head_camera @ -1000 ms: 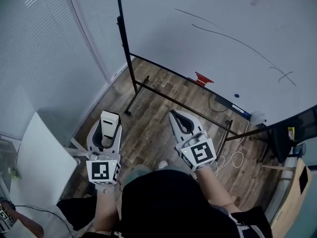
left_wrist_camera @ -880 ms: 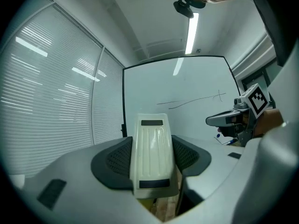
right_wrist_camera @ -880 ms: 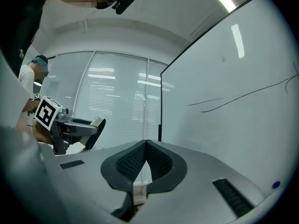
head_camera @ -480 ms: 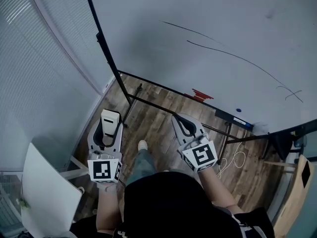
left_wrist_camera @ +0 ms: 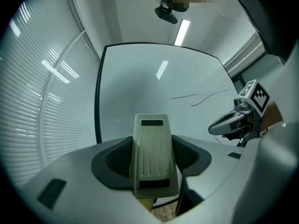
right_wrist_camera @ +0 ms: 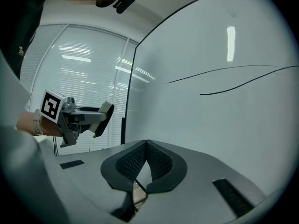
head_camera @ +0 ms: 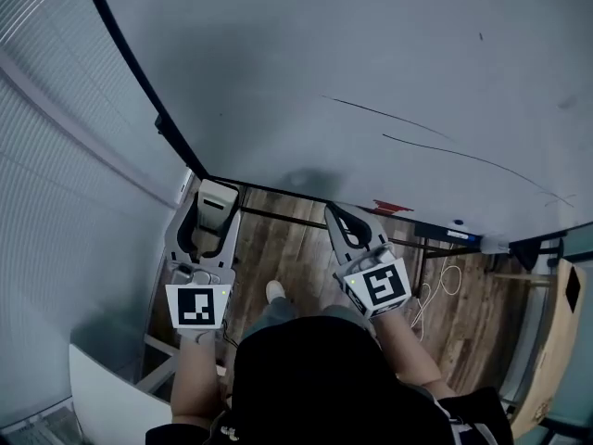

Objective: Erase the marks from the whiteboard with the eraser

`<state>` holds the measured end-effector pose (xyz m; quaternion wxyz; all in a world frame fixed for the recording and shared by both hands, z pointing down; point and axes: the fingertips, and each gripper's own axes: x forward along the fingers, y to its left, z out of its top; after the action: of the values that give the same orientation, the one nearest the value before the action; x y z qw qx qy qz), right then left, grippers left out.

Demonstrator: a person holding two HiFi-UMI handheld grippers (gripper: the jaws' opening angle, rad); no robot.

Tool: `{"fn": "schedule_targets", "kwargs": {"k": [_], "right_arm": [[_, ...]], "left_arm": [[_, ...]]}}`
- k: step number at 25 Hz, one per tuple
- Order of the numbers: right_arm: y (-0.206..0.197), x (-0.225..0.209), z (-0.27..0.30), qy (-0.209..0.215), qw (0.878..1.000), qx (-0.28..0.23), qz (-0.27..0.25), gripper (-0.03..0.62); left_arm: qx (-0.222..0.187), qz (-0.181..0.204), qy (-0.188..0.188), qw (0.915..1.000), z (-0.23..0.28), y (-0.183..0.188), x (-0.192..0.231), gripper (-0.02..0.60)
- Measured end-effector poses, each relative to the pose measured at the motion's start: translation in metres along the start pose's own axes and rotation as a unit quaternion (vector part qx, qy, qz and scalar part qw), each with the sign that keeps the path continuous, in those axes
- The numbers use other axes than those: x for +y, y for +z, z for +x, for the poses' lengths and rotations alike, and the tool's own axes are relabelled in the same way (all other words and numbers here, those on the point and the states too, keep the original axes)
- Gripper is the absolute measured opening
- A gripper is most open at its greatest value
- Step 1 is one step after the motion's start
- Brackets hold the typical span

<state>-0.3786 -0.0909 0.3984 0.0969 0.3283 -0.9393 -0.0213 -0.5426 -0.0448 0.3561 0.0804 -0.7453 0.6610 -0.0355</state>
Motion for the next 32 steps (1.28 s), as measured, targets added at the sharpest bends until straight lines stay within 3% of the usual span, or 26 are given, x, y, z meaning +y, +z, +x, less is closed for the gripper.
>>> {"fn": "schedule_targets", "kwargs": {"k": [6,14,20,27,32], "right_arm": [[-0.001,-0.032,0.015,-0.055,0.998,0.007,-0.007,0.028],[0.012,-0.044,0.009,-0.107,0.994,0.005,-0.016,0.027],[0.011,-0.064,-0.016,-0.144,0.990,0.004,-0.012,0.027],[-0.005,-0.087,-0.053,-0.195,0.981,0.009,0.001,0.027],[-0.017,-0.095,-0.069,-0.215,0.976,0.017,0.014,0.026]], "left_arm": [[-0.044,0.027,-0.025,0.9984,0.071,0.018,0.013,0.261],[-0.092,0.078,-0.046,0.9916,0.105,0.061,0.012,0.261],[-0.120,0.064,-0.045,0.9897,0.128,0.080,-0.013,0.261],[-0.142,0.020,-0.026,0.9893,0.140,0.086,-0.033,0.261],[-0.152,0.029,-0.043,0.9870,0.143,0.094,-0.057,0.261]]}}
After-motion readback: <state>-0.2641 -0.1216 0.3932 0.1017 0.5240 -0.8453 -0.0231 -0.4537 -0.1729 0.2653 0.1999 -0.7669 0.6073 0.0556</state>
